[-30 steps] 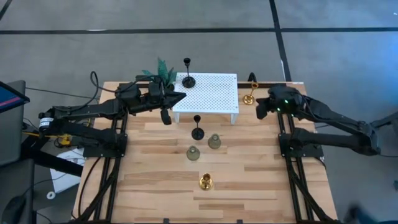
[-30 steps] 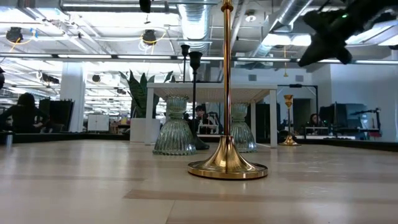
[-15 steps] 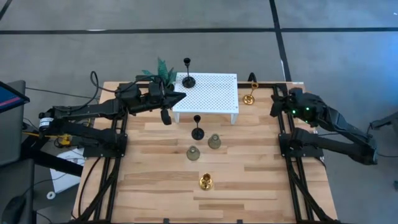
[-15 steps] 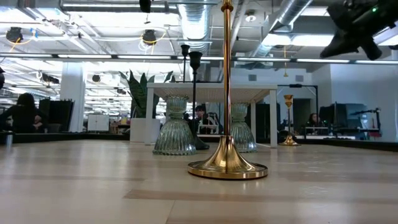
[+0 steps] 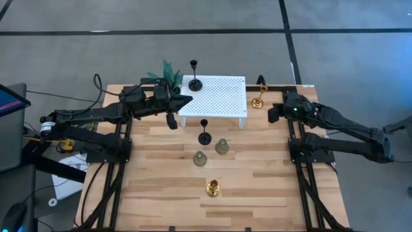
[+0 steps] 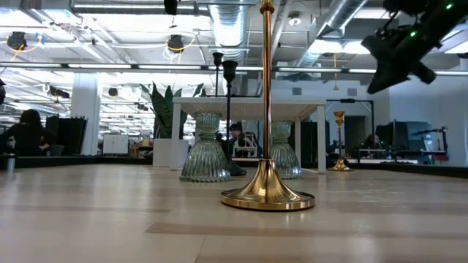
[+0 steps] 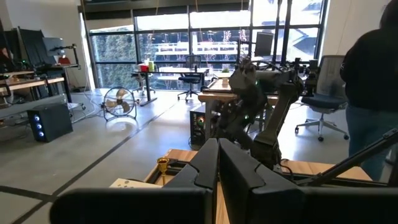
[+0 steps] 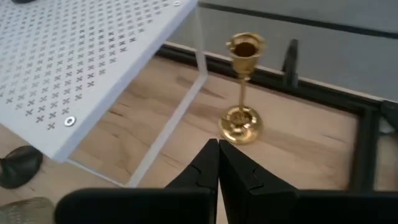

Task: Pick & Place candle stick holders
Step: Put the top gold candle holder on the shelf

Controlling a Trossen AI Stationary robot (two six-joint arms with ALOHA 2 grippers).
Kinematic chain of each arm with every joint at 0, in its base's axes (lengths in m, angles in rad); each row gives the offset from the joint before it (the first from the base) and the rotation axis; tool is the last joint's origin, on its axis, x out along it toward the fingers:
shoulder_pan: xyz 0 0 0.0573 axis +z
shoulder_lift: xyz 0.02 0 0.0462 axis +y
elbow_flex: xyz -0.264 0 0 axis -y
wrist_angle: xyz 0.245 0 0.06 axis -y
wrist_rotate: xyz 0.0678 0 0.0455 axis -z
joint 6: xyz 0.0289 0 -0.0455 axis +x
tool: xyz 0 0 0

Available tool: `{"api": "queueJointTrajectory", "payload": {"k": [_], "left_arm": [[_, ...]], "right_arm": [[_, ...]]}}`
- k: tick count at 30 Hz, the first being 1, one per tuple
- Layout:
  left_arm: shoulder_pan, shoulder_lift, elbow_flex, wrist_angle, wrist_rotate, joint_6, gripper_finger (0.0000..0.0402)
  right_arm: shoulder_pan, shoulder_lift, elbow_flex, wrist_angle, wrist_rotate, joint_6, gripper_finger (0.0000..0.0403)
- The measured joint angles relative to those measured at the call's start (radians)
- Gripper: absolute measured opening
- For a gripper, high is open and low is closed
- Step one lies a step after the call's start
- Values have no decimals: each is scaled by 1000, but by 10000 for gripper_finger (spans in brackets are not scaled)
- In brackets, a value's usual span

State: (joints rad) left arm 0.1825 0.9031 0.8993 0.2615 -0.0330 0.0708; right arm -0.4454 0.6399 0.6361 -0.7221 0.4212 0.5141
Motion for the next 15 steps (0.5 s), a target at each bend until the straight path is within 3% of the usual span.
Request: {"api": "queueJointTrajectory", "payload": {"k": [7, 15], "left_arm": [[0, 0, 0, 0, 0, 0, 12], [0, 0, 0, 0, 0, 0, 12]], "right_arm": [[-29, 49, -208, 368, -82, -27, 0], [-91, 48, -346, 482, -108, -33, 0]]}}
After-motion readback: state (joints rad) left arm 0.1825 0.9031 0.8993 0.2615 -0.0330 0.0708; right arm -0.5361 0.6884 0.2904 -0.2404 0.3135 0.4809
